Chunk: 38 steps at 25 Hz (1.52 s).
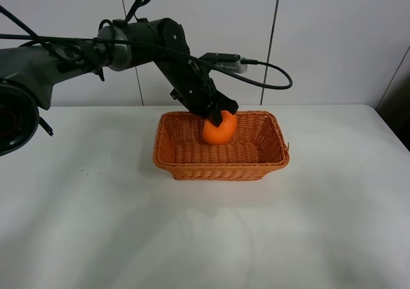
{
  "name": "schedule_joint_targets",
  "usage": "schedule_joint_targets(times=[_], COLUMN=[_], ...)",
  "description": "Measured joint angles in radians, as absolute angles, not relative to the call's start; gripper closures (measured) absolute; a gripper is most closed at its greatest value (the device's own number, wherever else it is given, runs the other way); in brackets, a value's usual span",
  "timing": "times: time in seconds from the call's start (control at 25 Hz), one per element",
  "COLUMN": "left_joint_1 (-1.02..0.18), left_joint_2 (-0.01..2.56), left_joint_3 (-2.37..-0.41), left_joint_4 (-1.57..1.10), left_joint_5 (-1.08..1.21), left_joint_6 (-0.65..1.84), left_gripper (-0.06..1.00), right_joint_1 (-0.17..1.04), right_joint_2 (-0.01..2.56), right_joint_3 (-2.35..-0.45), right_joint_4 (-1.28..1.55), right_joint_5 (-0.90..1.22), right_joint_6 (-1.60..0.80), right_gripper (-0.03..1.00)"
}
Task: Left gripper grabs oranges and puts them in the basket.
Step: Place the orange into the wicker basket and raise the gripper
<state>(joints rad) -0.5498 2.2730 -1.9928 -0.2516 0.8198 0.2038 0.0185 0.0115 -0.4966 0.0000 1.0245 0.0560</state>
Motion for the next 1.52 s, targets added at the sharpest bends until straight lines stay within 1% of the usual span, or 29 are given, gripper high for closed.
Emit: schedule_joint_targets(times=[0.4, 0.48, 0.68, 0.88, 1.12, 1.24, 1.52], left_joint_1=[-0.550, -0.550, -0.550, -0.550, -0.550, -0.550, -0.550], left_joint_2=[2.273, 2.273, 2.273, 2.273, 2.273, 2.273, 2.273], left_joint_3=[-1.993, -1.993, -1.993, -1.993, -1.993, -1.993, -1.993], left_joint_4=[-0.218, -0.204, -0.197, -0.195, -0.194, -0.194, -0.194], left_joint_5=[0.793, 0.795, 0.795, 0.819, 0.833, 0.835, 0.838], left_joint_6=[0.204, 0.204, 0.204, 0.204, 0.204, 0.204, 0.204], left_gripper=[0.78, 0.74, 0.58, 0.49, 0.33, 0.29, 0.26], right_joint_1=[0.018, 0.018, 0.018, 0.018, 0.018, 0.018, 0.018], right_joint_2=[0.012, 0.012, 0.012, 0.012, 0.012, 0.012, 0.012], right_joint_3=[-0.497, -0.497, -0.497, -0.497, -0.497, -0.497, -0.497], right_joint_4=[0.000, 0.000, 0.000, 0.000, 0.000, 0.000, 0.000], right_joint_5=[1.024, 1.024, 1.024, 1.024, 1.024, 1.024, 1.024], right_joint_6=[0.056, 0.056, 0.056, 0.056, 0.056, 0.056, 0.056], right_gripper=[0.27, 0.27, 0.27, 0.27, 0.27, 0.27, 0.27])
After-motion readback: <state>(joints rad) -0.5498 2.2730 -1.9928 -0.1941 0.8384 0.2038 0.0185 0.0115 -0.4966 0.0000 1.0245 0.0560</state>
